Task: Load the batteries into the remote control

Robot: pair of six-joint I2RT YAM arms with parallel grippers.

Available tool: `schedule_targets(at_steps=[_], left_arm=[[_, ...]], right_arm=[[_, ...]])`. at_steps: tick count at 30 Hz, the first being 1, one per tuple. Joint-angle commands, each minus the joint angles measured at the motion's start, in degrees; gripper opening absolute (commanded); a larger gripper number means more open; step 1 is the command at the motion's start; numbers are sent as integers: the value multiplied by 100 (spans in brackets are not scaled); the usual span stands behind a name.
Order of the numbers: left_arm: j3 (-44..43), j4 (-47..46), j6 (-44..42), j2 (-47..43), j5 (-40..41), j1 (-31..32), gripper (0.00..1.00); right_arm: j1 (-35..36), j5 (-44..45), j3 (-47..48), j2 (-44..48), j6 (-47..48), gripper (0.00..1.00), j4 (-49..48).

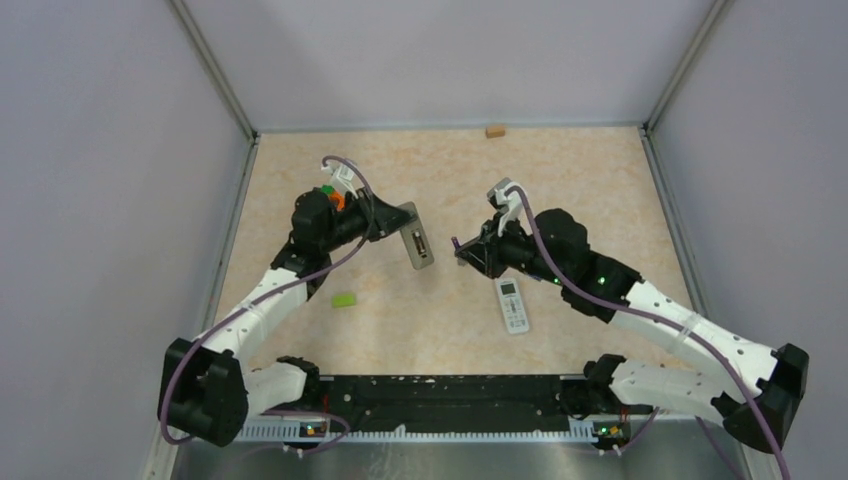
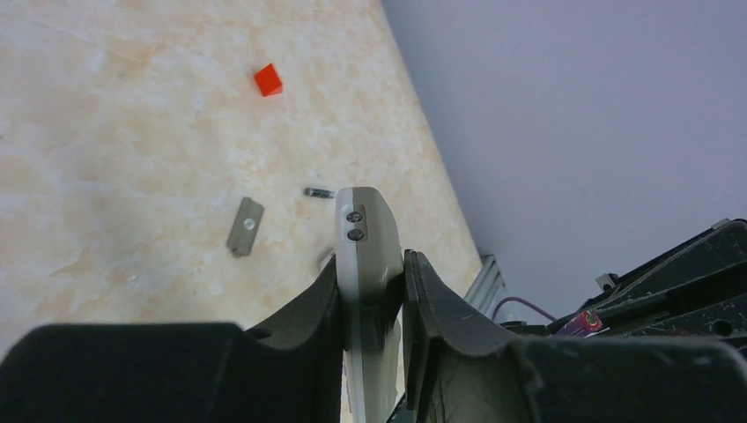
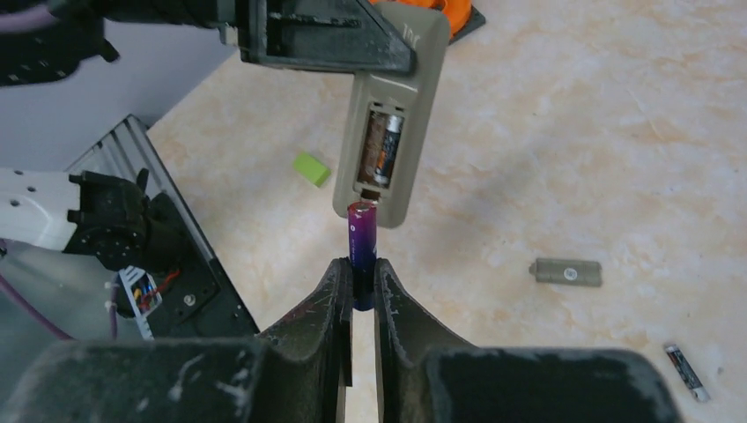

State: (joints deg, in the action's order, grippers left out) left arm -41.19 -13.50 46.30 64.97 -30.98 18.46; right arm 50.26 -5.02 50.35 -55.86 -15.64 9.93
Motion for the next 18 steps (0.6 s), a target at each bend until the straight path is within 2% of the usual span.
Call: schedule_targets(at_steps=[1,7,13,18], left_arm=[[210,-1738,875,228,-543,0,0],[559,-3346,1989,820,-522,136,0],[647,-4045,2536,1294,-492,293,0],[715,-4604,2812,1675,-531,435,0]], right_arm=[[58,-209,895,-261,-9,8,541],[56,-25,1525,-677,-678,8,1449],[59,259,2305,-1324,-1148,8,2578],[55,345,2574,-1678,-1317,8,2864]])
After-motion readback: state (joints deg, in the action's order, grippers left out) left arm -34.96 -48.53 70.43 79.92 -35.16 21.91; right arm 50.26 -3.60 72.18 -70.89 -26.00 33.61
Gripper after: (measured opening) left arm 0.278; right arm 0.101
